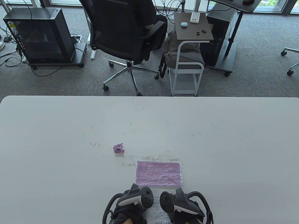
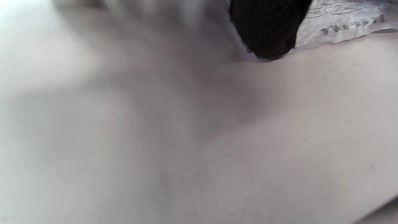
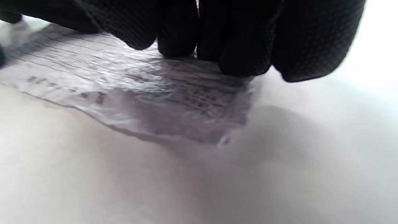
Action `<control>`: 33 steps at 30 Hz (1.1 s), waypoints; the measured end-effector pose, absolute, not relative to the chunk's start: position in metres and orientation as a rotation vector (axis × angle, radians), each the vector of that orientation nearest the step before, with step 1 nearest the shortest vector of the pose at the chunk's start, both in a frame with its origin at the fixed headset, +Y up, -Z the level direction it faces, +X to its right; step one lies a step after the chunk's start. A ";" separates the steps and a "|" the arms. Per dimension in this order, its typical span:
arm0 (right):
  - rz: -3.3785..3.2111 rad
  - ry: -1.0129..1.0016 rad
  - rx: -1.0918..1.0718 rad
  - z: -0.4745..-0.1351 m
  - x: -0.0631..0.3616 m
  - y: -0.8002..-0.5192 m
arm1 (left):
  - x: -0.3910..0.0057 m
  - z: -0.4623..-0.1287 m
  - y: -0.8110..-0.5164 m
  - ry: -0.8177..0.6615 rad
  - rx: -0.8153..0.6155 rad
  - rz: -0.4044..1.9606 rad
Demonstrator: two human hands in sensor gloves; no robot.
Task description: Flatten crumpled invoices and stack
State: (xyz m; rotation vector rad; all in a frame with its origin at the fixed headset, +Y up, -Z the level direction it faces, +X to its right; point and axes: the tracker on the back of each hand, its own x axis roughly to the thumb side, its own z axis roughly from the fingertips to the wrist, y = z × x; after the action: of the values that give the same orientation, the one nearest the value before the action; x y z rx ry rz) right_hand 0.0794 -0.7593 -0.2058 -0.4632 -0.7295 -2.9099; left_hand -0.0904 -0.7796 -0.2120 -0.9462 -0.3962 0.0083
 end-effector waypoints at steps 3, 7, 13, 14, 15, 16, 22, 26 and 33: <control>-2.892 -0.747 -0.354 -0.209 0.087 -0.760 | -0.090 -0.212 -0.780 -0.395 -0.946 0.009; -2.950 -0.787 -0.299 -0.212 0.099 -0.759 | -0.091 -0.212 -0.780 -0.394 -0.947 0.013; -3.141 -0.721 -0.439 -0.214 0.124 -0.749 | -0.090 -0.212 -0.780 -0.395 -0.944 0.017; -3.181 -0.675 -0.543 -0.213 0.124 -0.747 | -0.091 -0.212 -0.780 -0.396 -0.944 0.017; -3.237 -0.604 -0.651 -0.212 0.122 -0.744 | -0.091 -0.212 -0.780 -0.396 -0.944 0.017; -3.260 -0.577 -0.676 -0.210 0.118 -0.741 | -0.091 -0.212 -0.780 -0.397 -0.943 0.019; -3.063 -0.733 -1.371 -0.185 0.061 -0.742 | -0.091 -0.212 -0.780 -0.401 -0.945 0.023; -2.834 -0.952 -1.407 -0.179 0.042 -0.762 | -0.092 -0.213 -0.781 -0.404 -0.947 0.027; -2.937 -1.186 -1.150 -0.193 0.059 -0.763 | -0.092 -0.213 -0.781 -0.404 -0.947 0.028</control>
State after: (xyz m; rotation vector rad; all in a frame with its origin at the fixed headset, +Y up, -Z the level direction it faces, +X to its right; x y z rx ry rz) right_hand 0.0587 -0.7631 -0.1925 -1.1496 -1.1865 -2.9370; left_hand -0.0919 -0.7808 -0.2130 -0.9474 -0.4042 0.0282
